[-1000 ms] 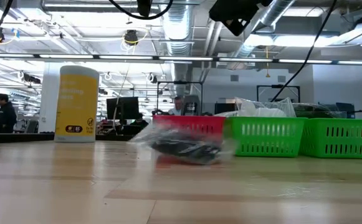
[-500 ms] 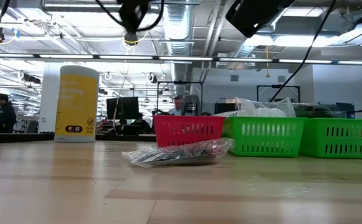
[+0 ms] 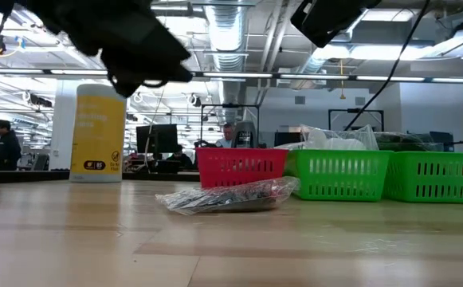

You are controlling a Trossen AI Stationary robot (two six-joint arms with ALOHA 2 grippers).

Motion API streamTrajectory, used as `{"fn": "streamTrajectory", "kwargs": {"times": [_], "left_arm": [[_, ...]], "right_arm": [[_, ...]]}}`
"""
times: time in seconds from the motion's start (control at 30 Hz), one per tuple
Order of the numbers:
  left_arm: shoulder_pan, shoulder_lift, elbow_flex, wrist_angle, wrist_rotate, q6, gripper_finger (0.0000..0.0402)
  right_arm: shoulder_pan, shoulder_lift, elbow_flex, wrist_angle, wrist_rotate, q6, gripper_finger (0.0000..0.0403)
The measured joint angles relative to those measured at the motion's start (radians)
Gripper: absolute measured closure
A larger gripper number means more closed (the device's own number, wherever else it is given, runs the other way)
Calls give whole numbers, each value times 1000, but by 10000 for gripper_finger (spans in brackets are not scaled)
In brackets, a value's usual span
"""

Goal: Pick & Place Travel size toiletries
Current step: Put the black hairbrush into the right green bin

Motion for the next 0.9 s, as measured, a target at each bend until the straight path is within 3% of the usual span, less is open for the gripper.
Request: {"fn": "streamTrajectory", "kwargs": {"times": [0.37, 0.9], "left_arm": [[-2, 100, -26, 10, 2, -21, 228], [33, 173, -27, -55, 2, 54, 194]], "right_arm": [[0, 0, 0, -17, 0, 0, 395], [1, 0, 0, -29, 0, 0, 395]]}}
